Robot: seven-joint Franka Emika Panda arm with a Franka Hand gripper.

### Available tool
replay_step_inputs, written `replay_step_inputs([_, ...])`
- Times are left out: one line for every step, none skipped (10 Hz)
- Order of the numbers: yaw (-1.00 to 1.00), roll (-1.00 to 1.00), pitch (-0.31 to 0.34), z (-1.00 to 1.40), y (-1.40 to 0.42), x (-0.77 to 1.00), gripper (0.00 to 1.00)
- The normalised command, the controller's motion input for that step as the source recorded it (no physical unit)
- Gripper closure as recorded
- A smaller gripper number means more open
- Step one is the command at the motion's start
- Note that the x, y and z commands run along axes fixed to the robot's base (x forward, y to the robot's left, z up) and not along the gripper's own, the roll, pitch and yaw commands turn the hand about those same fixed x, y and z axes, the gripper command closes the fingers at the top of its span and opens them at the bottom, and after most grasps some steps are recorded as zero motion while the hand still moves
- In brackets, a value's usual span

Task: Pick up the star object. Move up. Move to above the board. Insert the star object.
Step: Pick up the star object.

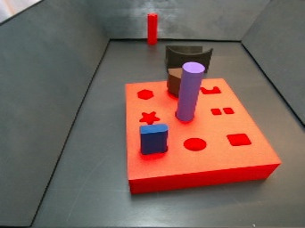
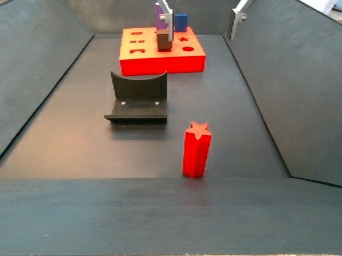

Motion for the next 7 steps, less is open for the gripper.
replay_step_inputs([-0.15, 0.01, -0.124, -0.17, 0.22, -0.44, 0.0])
replay_step_inputs([0.05, 0.0, -0.256, -0.5, 0.87, -0.27, 0.0])
replay_step_inputs([0.15, 0.07, -0.209, -0.73, 0.87, -0.15, 0.0])
replay_step_inputs([0.14, 0.1, -0.204, -0.72, 0.86, -0.18, 0.0])
replay_step_inputs([0.09, 0.05, -0.164, -0.63, 0.87, 0.0, 0.0])
replay_step_inputs([0.01, 0.0, -0.031, -0.39, 0.87, 0.51, 0.0])
replay_step_inputs([0.0, -0.07, 0.0, -0.34, 0.85, 0.75, 0.0])
